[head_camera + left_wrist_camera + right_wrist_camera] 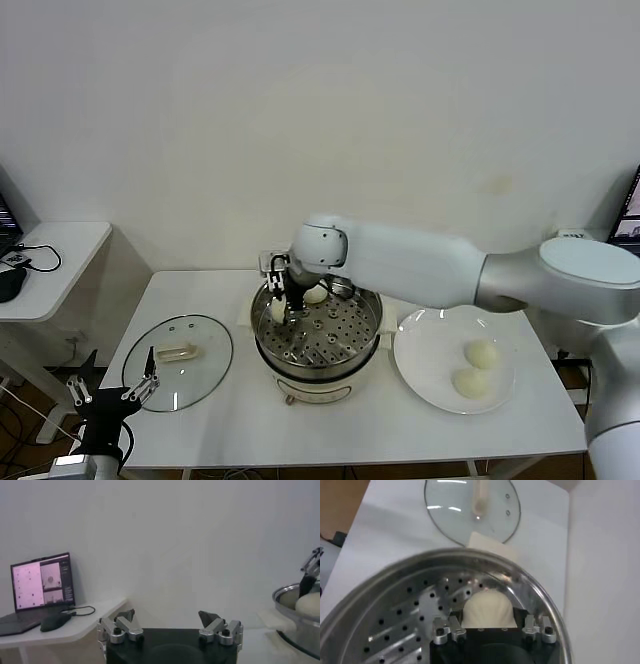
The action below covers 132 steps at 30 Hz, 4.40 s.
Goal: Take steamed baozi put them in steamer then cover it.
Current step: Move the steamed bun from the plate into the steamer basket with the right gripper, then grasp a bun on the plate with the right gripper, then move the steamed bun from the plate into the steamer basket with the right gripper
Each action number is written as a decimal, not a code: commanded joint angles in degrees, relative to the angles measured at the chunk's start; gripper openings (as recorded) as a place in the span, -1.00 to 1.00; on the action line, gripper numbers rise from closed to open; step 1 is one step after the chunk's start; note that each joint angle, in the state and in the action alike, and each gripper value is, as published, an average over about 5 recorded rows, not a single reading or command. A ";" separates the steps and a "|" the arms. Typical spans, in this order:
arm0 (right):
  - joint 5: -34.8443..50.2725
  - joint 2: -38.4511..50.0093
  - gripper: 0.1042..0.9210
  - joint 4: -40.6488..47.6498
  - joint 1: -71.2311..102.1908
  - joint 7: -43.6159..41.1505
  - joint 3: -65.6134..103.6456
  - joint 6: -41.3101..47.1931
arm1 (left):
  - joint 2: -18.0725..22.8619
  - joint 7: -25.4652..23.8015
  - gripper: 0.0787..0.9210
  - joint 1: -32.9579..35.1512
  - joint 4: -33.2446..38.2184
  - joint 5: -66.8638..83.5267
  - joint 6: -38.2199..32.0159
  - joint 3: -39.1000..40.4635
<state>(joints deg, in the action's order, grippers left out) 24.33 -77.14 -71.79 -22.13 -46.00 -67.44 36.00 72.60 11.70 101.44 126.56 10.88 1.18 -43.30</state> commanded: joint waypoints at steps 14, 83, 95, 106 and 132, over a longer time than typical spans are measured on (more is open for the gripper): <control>-6.90 11.92 0.76 -7.34 -10.09 -11.67 -0.22 -5.84 | -0.09 0.03 0.77 -0.15 -0.20 0.07 -0.04 0.28; -40.28 47.26 0.62 -14.80 41.18 -14.91 33.70 -19.89 | -0.74 -0.15 0.77 -0.46 -2.78 -0.14 1.48 0.69; -40.32 45.37 0.44 -13.12 40.64 -15.23 33.76 -19.89 | -0.56 -0.12 0.77 -0.45 -2.70 -0.20 1.48 0.70; -37.00 46.47 0.19 -14.30 31.49 -18.03 30.44 -19.73 | -0.17 -0.09 0.77 -0.57 -2.02 -0.41 1.50 1.06; -15.08 29.54 0.21 -16.73 -14.15 -17.21 7.03 -18.03 | -0.98 -0.02 0.77 -1.49 -1.78 0.19 1.47 1.69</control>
<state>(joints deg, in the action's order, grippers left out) 2.16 -38.17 -86.27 -22.96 -64.01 -51.36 17.71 71.61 11.68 99.95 124.80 11.08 2.60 -41.65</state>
